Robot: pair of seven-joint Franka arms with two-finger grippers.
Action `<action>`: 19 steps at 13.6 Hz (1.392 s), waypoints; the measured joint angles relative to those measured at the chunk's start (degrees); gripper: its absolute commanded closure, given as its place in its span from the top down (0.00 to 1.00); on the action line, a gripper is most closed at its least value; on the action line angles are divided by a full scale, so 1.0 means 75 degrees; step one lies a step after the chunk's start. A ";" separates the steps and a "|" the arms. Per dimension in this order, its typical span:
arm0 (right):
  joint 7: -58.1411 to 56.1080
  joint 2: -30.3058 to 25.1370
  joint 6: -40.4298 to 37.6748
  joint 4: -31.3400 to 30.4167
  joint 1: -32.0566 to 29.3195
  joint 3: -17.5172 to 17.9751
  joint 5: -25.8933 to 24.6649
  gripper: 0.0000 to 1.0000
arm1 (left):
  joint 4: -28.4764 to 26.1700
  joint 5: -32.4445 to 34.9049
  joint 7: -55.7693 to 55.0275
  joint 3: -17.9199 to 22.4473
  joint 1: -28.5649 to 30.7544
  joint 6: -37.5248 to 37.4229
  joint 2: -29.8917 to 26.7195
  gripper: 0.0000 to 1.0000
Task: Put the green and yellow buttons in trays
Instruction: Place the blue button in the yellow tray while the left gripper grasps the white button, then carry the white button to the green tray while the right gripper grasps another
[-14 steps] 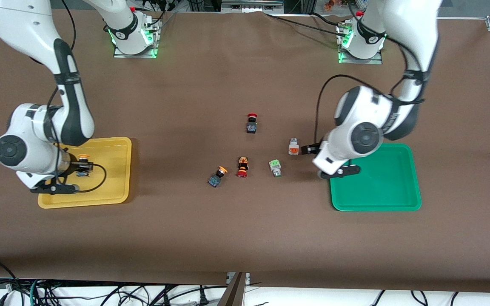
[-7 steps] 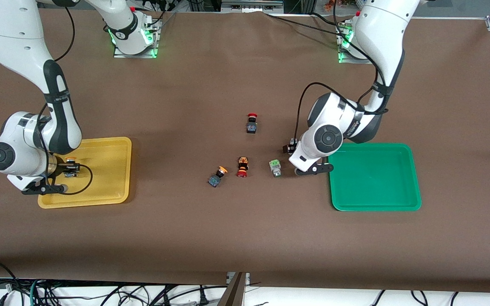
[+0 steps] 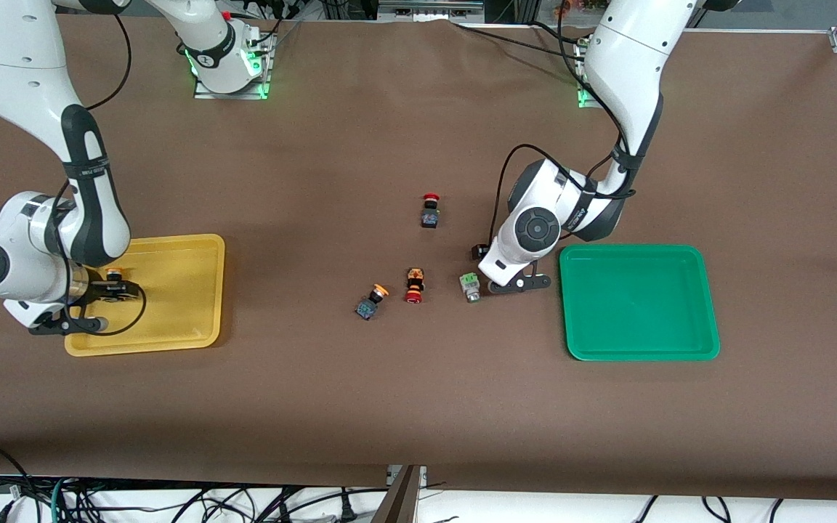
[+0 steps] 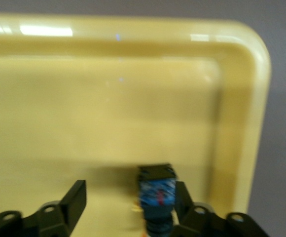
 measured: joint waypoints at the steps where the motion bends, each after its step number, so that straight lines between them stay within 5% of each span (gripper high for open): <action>1: 0.0095 -0.0069 -0.0108 0.0155 0.0030 0.0183 0.0033 1.00 | -0.0011 0.0000 -0.0043 0.0003 0.0000 -0.0001 0.0000 0.00; 7: 0.3221 -0.0213 -0.0488 0.0802 0.0681 0.1204 0.0058 1.00 | 0.0022 0.0026 -0.0044 0.0015 -0.0006 -0.0023 0.0054 0.00; 9: 0.4653 -0.0139 -0.0485 0.0993 0.1279 0.1286 0.0057 1.00 | 0.0150 0.0026 -0.0044 0.0074 -0.0005 -0.0207 0.0027 0.00; 14: 0.8368 0.0693 -0.0228 0.2057 0.3110 0.1311 0.0055 1.00 | 0.1322 0.1182 0.1191 0.0398 0.0493 -0.2582 -0.0801 0.00; 19: 0.9891 0.1716 0.0704 0.2654 0.3913 0.1283 0.0054 1.00 | 0.1278 0.2350 0.3312 0.0440 0.1905 -0.2683 -0.0974 0.00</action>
